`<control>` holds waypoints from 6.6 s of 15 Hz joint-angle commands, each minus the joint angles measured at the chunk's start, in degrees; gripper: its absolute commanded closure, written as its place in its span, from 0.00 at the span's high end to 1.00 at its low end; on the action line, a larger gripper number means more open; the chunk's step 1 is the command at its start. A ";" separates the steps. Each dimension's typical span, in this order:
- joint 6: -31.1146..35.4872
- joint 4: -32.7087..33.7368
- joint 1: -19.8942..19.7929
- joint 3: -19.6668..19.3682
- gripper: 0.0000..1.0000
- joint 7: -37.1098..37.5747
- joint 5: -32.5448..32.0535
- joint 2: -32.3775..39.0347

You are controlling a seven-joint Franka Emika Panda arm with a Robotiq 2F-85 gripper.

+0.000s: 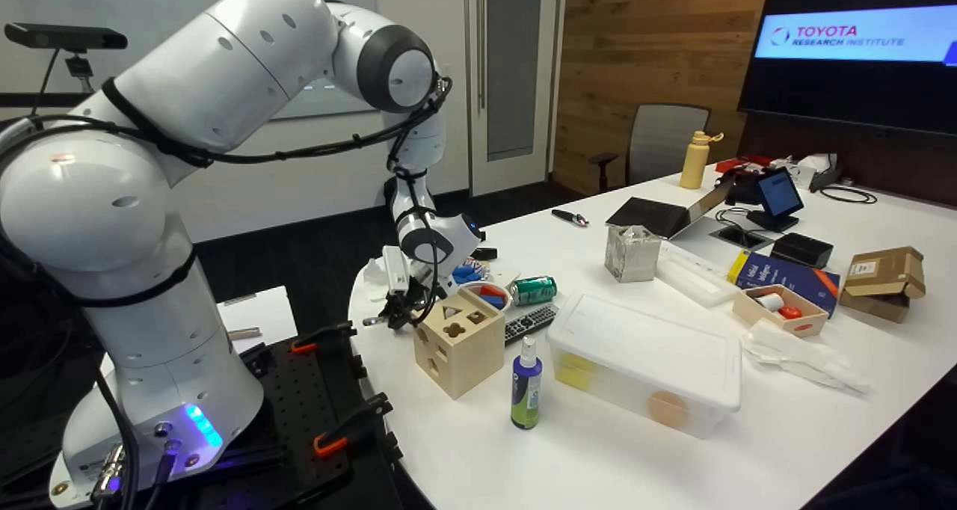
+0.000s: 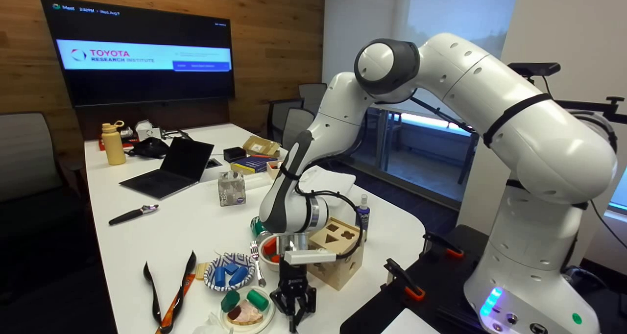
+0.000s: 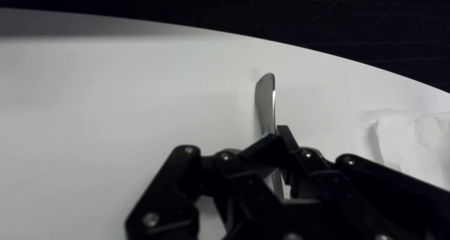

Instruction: Use the spoon to stir the contents in the mug

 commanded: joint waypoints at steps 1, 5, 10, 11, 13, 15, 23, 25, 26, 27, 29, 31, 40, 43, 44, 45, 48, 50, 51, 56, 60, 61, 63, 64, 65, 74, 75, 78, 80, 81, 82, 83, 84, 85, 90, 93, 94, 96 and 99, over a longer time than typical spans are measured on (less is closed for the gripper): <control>-2.36 1.96 -0.22 -0.23 0.01 2.67 -1.72 1.32; -2.88 2.19 -0.28 -0.24 0.15 2.80 -1.56 1.68; -2.88 1.42 -0.04 -0.28 0.59 3.62 -1.49 0.45; -2.80 1.19 -0.05 -0.28 0.67 3.65 -1.48 0.20; -2.62 0.92 -0.10 0.04 0.83 3.30 -1.44 -0.21; -2.33 0.78 -0.76 1.04 0.98 1.97 -1.06 -0.53; -1.70 -1.01 0.76 3.57 1.00 2.57 -0.98 -5.44; -1.73 -1.65 1.81 2.77 1.00 4.18 -1.18 -6.65; -1.53 -2.08 2.56 1.85 1.00 5.39 -1.50 -7.09; -1.40 -2.46 3.37 0.96 1.00 6.97 -1.87 -7.50; -1.66 -2.61 5.55 -1.49 1.00 10.70 -3.73 -7.70; -2.08 -2.34 7.94 -4.12 1.00 14.80 -6.50 -7.18; -1.52 -1.23 9.00 -5.99 1.00 16.99 -9.67 -4.25; -1.76 -0.81 8.21 -5.94 0.83 16.09 -9.55 -2.97; -1.69 -0.56 7.99 -5.95 0.74 15.77 -9.56 -2.36; -1.79 -0.41 7.87 -5.98 0.68 15.72 -9.60 -1.94; -2.30 -0.08 7.41 -6.09 0.43 15.68 -9.88 -1.32; -2.63 0.23 7.12 -5.81 0.31 15.69 -9.86 -1.28; -2.72 0.41 7.18 -5.73 0.22 15.76 -9.89 -1.29; -3.38 0.75 7.26 -5.94 0.02 15.94 -10.03 -1.26; -3.78 0.97 7.24 -5.90 0.03 15.91 -10.02 -1.12; -3.87 0.97 7.24 -5.82 0.03 15.94 -9.97 -1.14; -3.79 0.95 7.14 -5.67 0.03 15.72 -9.89 -1.17; -3.69 0.84 7.04 -5.57 0.03 15.51 -9.87 -1.34; -3.61 0.57 6.97 -5.35 0.03 15.40 -9.77 -1.88; -4.99 -4.27 6.39 -3.81 0.03 15.00 -9.42 -12.37; -5.80 -4.71 6.31 -4.05 0.03 15.14 -9.61 -14.11; -10.86 -4.02 5.32 -4.73 0.03 14.61 -9.95 -17.91; -15.82 -2.07 3.85 -5.04 0.03 13.31 -9.76 -18.92; -18.18 -0.76 2.50 -5.03 0.03 11.59 -9.22 -18.52; -20.31 0.68 1.28 -5.07 0.03 9.72 -8.82 -17.80; -22.37 2.43 0.23 -5.31 0.03 7.90 -8.78 -16.35; -24.36 4.15 -0.55 -5.58 0.03 6.52 -8.94 -15.08; -26.45 6.04 -1.26 -5.91 0.03 4.92 -9.34 -13.35; -35.86 17.16 -2.69 -7.30 0.03 -0.54 -11.12 -3.51; -40.16 24.70 -2.06 -7.89 0.03 0.12 -12.78 2.12; -42.65 27.14 -1.74 -7.95 0.03 0.55 -13.16 3.03; -45.65 31.03 -1.25 -8.25 0.03 1.04 -13.86 4.68; -49.13 36.69 -0.56 -8.52 0.03 1.94 -14.81 7.91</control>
